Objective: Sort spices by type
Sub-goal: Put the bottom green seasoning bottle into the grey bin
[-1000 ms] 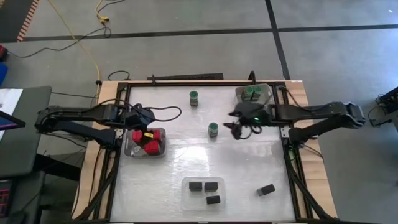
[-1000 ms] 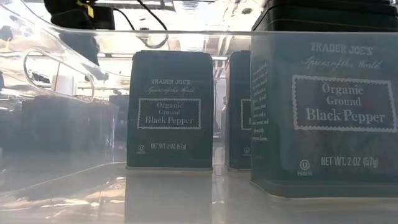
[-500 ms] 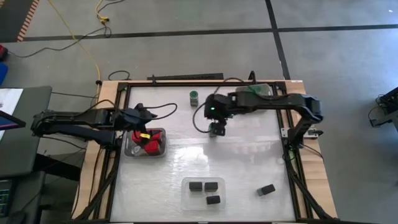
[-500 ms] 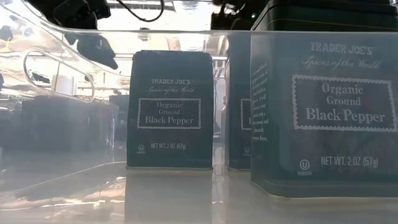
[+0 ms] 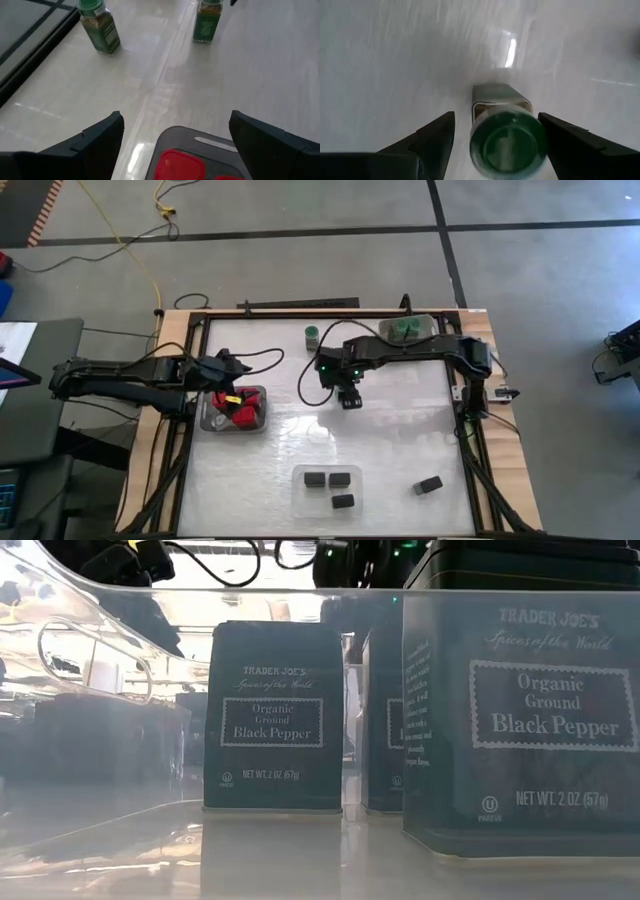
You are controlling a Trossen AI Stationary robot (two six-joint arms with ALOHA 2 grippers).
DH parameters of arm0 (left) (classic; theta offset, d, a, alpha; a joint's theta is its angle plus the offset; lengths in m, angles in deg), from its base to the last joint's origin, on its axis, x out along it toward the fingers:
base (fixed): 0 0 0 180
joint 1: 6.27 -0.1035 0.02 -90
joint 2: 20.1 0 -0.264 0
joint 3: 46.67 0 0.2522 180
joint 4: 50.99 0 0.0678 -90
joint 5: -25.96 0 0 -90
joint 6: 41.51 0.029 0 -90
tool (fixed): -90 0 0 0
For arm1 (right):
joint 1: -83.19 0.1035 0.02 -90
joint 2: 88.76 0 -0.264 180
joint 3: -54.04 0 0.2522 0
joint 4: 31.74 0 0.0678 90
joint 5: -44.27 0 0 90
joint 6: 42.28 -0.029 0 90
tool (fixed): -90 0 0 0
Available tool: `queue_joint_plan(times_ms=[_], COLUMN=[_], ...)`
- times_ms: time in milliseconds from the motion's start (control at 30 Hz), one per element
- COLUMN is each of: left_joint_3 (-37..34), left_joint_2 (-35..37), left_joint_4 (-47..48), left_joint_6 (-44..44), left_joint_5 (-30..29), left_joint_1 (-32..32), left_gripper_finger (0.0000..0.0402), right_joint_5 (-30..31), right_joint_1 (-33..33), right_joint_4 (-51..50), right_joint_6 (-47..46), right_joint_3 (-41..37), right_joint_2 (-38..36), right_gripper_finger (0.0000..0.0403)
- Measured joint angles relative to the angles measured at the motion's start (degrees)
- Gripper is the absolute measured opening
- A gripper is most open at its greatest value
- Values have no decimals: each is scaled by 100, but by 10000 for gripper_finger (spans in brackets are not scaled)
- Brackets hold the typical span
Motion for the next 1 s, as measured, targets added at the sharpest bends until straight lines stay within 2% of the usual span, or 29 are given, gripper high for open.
queue_joint_plan(times_ms=[200,300,433,567,767,1000], left_joint_3=[0,0,0,2,4,4], left_joint_2=[0,0,0,0,0,0], left_joint_4=[4,5,7,7,7,-9], left_joint_6=[0,2,26,158,238,178], left_joint_5=[2,2,0,0,-11,-17], left_joint_1=[0,0,0,0,0,0], left_gripper_finger=[347,347,347,347,347,347], right_joint_5=[-3,-3,-10,-10,-25,-18], right_joint_1=[5,2,3,-37,-536,-1669], right_joint_4=[-37,-81,-157,-300,-1125,-1620], right_joint_6=[443,469,477,384,370,842], right_joint_3=[-7,-7,-7,-13,-13,-370], right_joint_2=[331,419,429,325,-412,-1775], right_gripper_finger=[303,276,217,218,218,218])
